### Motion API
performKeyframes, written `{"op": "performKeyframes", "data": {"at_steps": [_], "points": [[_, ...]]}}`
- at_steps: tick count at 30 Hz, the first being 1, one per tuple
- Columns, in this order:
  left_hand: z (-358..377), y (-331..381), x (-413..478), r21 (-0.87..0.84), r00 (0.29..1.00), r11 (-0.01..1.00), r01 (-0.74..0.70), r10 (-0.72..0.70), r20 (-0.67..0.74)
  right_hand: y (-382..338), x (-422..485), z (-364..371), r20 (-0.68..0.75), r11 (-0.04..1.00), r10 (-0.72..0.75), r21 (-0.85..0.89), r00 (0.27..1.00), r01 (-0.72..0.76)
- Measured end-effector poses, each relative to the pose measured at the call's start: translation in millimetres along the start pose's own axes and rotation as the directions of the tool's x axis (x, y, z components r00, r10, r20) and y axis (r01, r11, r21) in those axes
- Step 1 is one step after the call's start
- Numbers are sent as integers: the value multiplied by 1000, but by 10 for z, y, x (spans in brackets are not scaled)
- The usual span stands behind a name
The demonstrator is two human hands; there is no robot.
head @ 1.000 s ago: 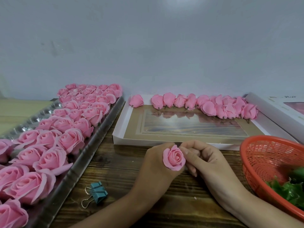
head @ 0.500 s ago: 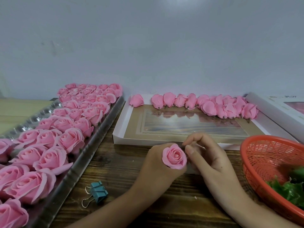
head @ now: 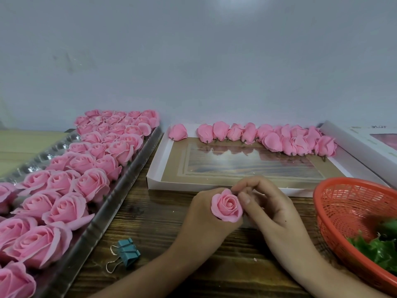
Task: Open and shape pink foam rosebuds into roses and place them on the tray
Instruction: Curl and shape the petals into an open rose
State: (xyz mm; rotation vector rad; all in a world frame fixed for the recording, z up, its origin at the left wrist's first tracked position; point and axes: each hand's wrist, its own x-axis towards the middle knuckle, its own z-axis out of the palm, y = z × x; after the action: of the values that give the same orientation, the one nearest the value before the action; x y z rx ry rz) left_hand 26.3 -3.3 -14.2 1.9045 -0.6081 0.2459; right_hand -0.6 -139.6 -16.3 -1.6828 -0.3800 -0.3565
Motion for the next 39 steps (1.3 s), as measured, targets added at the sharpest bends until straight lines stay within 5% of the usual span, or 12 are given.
{"op": "performKeyframes", "data": {"at_steps": [7, 16, 39], "points": [[43, -62, -31, 15, 997, 999, -35, 34, 72, -24, 33, -28, 51, 999, 27, 32, 998, -29], [47, -52, -42, 41, 987, 999, -2, -5, 160, -15, 53, -41, 101, 932, 213, 277, 972, -233], [22, -20, -59, -22, 958, 999, -43, 48, 282, 32, 48, -34, 11, 975, 162, 151, 987, -162]]}}
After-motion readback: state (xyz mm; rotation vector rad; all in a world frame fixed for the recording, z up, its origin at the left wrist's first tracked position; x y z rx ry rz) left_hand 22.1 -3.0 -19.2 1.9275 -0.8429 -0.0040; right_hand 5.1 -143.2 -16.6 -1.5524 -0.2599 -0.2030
